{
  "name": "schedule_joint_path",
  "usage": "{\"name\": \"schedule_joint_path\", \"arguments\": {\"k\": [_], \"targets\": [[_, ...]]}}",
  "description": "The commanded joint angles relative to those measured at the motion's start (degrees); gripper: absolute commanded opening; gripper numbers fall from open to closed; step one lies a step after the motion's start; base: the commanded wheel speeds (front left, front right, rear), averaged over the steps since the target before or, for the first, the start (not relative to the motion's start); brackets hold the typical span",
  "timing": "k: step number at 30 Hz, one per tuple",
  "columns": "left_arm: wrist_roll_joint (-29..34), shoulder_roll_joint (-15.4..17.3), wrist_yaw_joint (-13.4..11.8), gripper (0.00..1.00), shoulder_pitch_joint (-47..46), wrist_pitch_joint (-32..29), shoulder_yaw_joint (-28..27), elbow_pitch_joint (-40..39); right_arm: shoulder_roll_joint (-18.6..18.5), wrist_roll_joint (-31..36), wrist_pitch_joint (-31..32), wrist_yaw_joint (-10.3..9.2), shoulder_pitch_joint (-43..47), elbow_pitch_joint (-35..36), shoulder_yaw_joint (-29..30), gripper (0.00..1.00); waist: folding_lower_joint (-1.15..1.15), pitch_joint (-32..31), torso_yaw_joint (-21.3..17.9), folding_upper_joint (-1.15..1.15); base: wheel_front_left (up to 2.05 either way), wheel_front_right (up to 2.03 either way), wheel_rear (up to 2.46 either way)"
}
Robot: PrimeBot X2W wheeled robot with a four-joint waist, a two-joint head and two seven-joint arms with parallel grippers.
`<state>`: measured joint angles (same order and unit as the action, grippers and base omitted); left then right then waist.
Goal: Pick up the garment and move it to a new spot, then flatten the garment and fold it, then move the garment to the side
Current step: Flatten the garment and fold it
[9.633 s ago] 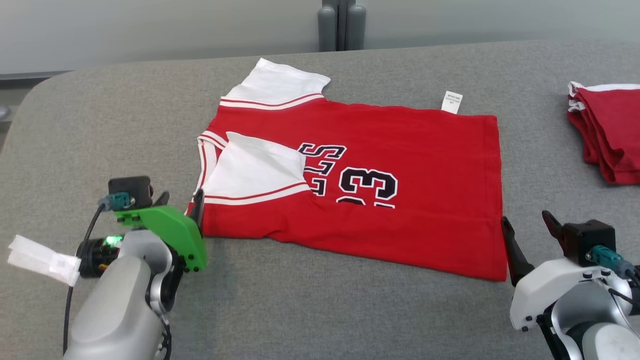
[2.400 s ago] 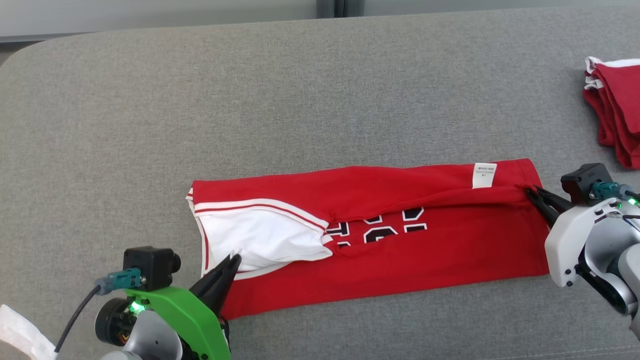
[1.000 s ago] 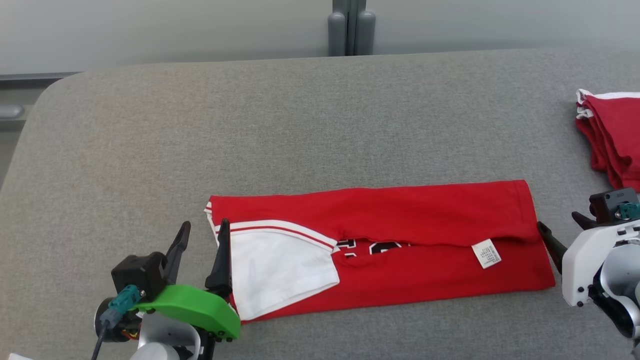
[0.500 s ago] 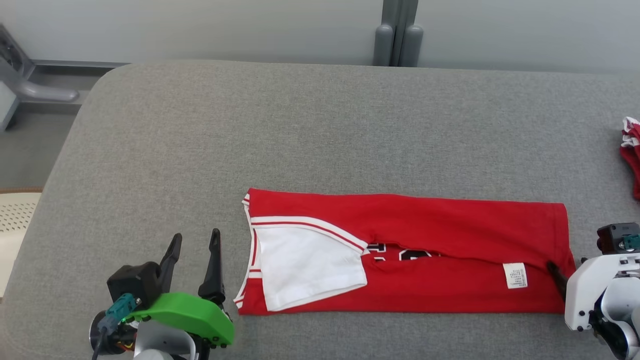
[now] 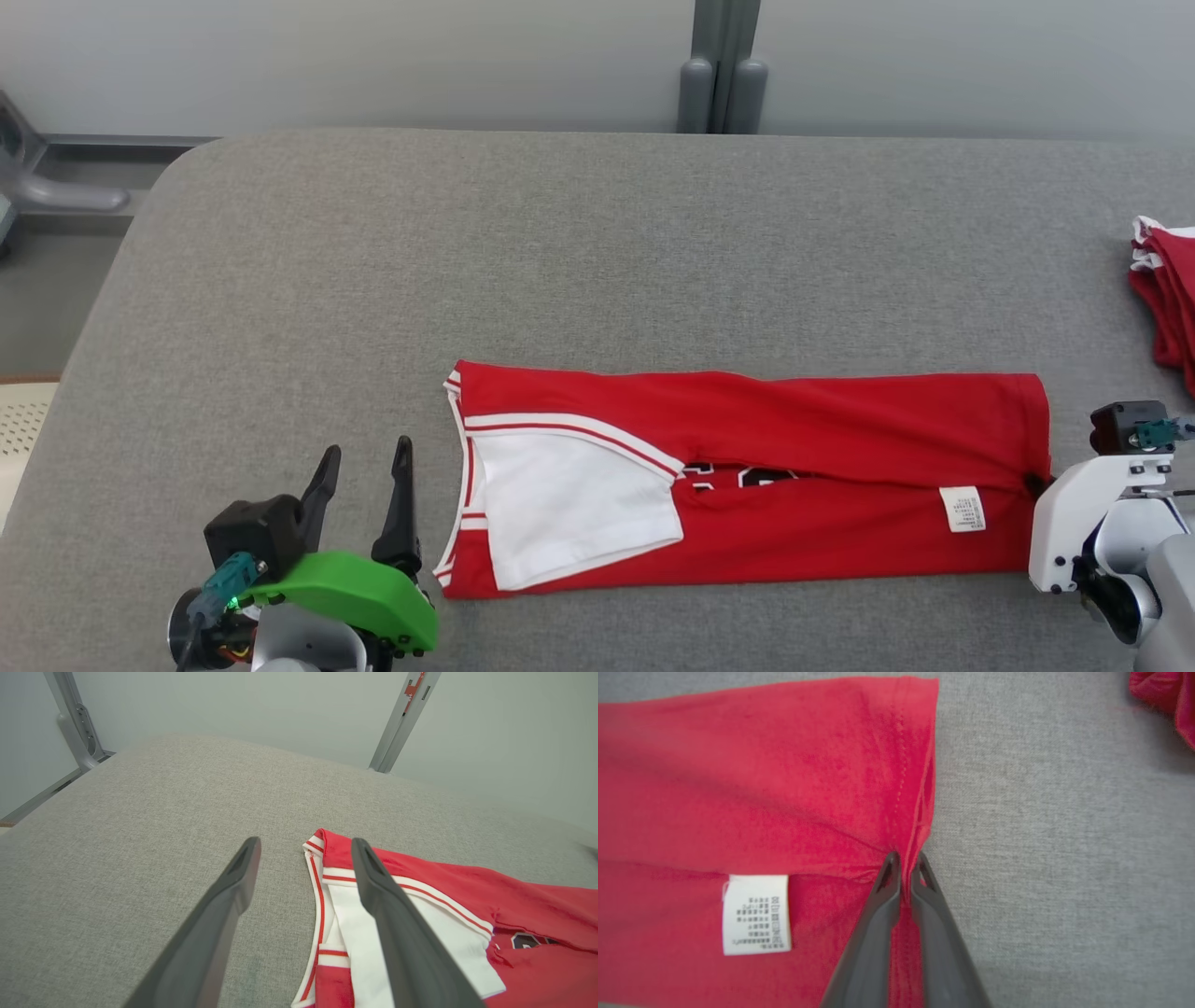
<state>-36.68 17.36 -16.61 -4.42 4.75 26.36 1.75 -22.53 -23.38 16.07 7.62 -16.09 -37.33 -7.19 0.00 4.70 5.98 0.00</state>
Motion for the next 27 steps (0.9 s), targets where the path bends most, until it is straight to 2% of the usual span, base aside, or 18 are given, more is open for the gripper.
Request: {"name": "schedule_joint_path", "arguments": {"k": [1, 10, 15, 21, 27], "targets": [[0.2, 0.6, -0.4, 1.00, 0.7, 0.0, 0.0, -0.3, -1.0, -0.3, -0.6, -0.26, -0.7, -0.9, 0.5, 0.00, 0.00, -0.4, -1.3, 0.00, 0.00, 0.00, 0.00], [-0.5, 0.5, -1.1, 1.00, 1.3, 0.2, -0.5, 0.0, -3.7, -3.2, -2.6, -0.21, 0.3, -1.5, 4.8, 0.00, 0.00, -2.0, -5.4, 0.00, 0.00, 0.00, 0.00], [-0.6, 0.4, -1.1, 1.00, 1.5, 0.1, -0.2, 0.3, -3.7, -4.5, -3.0, -0.21, 1.5, 0.6, 5.7, 0.00, 0.00, -2.3, -7.0, 0.00, 0.00, 0.00, 0.00], [-0.6, 0.3, -1.0, 1.00, 1.6, -0.5, 0.5, 0.7, -1.0, -8.6, -2.6, -0.18, 2.9, 6.3, 4.2, 0.00, 0.00, -2.6, -7.6, 0.00, 0.00, 0.00, 0.00], [-0.9, 0.1, -0.9, 1.00, 1.2, -0.6, 0.8, 1.1, 0.3, -11.6, -0.9, -0.18, 5.0, 15.4, 0.7, 0.00, 0.00, -3.2, -6.1, 0.00, 0.00, 0.00, 0.00]]}}
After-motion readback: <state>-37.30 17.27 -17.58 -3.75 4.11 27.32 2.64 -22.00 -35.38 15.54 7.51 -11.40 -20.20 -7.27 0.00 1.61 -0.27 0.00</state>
